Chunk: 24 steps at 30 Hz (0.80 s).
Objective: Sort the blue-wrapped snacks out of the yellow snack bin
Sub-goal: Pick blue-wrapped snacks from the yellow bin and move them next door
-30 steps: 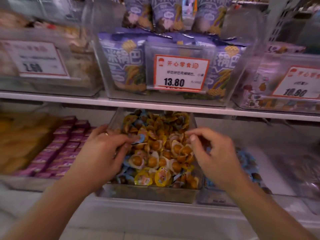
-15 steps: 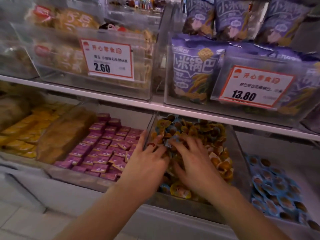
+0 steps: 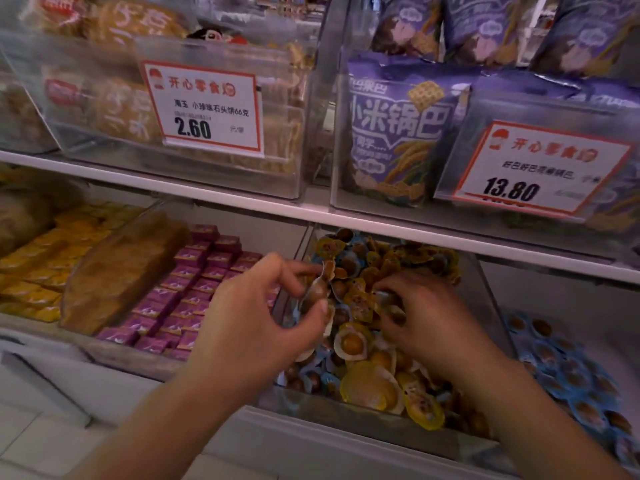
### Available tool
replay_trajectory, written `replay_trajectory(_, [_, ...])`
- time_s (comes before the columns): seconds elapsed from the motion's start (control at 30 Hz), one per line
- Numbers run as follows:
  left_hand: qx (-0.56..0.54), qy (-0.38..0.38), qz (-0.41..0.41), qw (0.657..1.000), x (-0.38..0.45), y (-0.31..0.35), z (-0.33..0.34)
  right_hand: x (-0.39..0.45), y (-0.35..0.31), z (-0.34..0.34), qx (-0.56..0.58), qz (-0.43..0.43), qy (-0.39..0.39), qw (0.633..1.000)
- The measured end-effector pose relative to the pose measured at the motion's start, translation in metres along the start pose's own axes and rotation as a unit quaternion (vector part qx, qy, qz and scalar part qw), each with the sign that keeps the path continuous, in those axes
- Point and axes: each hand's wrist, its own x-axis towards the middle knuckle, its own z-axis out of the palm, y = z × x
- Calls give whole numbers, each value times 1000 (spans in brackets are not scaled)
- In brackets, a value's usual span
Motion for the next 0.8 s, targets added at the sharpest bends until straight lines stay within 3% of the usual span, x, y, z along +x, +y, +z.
replay_trajectory(0.1, [-131, -22, -83, 988, -7, 14, 24, -5, 1, -1, 66, 22, 43, 997])
replay_trajectory(0.2, [-234, -85, -207, 946, -15, 23, 56, -12, 4, -2, 162, 75, 71, 981])
replay_trajectory(0.23, [-294, -82, -272, 913, -16, 26, 64, -15, 2, -4, 210, 95, 81, 970])
replay_trajectory(0.3, [-436, -64, -408, 799, -10, 29, 73, -20, -7, -6, 314, 94, 85, 941])
replay_trajectory(0.37, [-536, -94, -447, 710, -5, 28, 76, -28, -22, -3, 339, 55, 31, 939])
replay_trajectory(0.4, [-560, -119, -437, 694, -5, 27, 77, -31, -28, 0, 312, 34, -9, 949])
replay_trajectory(0.5, [-535, -129, -421, 721, -3, 25, 78, -28, -25, -10, 253, 48, -98, 961])
replay_trajectory(0.57, [-515, -102, -440, 729, -5, 23, 78, -13, -17, -28, 310, 87, -101, 941])
replay_trajectory(0.67, [-521, -64, -464, 714, -2, 20, 75, 29, -12, -28, 369, 157, -59, 914])
replay_trajectory(0.8, [-508, -59, -466, 722, 0, 20, 75, 85, -29, 6, 224, 105, -96, 964])
